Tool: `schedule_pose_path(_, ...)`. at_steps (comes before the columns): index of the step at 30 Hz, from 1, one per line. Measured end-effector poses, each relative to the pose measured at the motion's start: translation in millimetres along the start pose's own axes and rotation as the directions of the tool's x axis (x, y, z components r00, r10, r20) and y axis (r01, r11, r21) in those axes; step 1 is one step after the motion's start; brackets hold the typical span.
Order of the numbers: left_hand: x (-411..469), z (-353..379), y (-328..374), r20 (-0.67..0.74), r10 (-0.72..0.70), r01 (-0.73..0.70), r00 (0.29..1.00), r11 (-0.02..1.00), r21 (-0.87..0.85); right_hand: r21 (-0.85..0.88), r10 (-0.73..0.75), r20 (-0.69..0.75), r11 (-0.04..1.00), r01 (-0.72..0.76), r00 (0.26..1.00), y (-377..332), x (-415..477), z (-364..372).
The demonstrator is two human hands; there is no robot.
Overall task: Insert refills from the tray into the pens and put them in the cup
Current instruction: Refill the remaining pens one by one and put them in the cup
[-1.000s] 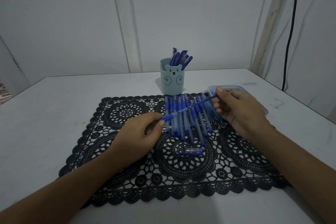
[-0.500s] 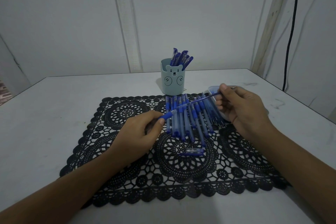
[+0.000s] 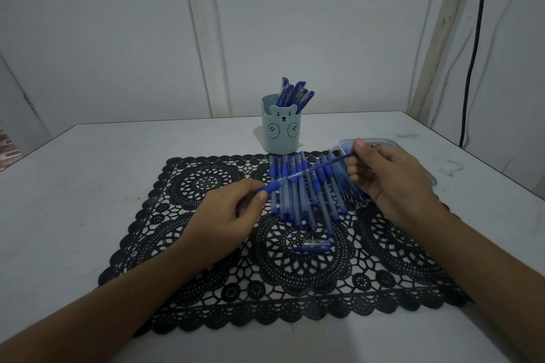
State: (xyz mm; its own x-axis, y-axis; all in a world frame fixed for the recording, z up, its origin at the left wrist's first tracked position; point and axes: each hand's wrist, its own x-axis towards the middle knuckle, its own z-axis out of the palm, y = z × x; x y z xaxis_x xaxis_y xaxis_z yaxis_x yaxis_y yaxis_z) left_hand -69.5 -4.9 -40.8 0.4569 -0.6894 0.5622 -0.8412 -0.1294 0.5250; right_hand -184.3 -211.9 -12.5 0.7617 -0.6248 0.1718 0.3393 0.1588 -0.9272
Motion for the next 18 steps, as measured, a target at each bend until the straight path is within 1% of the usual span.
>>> schedule_pose_path(3, 0, 0, 0, 0.005, -0.004, 0.004, 1.000, 1.000, 0.003, -0.018, -0.022, -0.007, 1.000, 0.022, 1.000, -1, -1, 1)
schedule_pose_path(6, 0, 0, -1, 0.028, -0.008, 0.007, 1.000, 1.000, 0.027, -0.092, -0.105, 0.002, 0.990, 0.104, 0.995, -3, -4, 3)
schedule_pose_path(9, 0, 2, -2, 0.082, -0.004, -0.003, 0.997, 0.996, 0.088, -0.213, -0.144, 0.092, 0.964, 0.161, 0.985, -4, -14, 7)
schedule_pose_path(12, -1, 2, -1, 0.105, 0.007, -0.019, 0.994, 0.994, 0.109, -0.348, -0.100, 0.230, 0.921, 0.177, 0.968, 0, -26, 16)
schedule_pose_path(15, 0, 1, 0, 0.088, 0.016, -0.022, 0.996, 0.997, 0.070, -0.522, 0.029, 0.386, 0.831, 0.193, 0.922, 3, -36, 25)
schedule_pose_path(16, 0, 1, 0, 0.083, 0.020, -0.025, 0.996, 0.998, 0.064, -0.541, 0.064, 0.410, 0.820, 0.186, 0.910, 4, -37, 26)
schedule_pose_path(18, 0, 1, -1, 0.082, 0.024, -0.029, 0.996, 0.998, 0.063, -0.505, 0.063, 0.384, 0.850, 0.152, 0.921, 6, -36, 27)
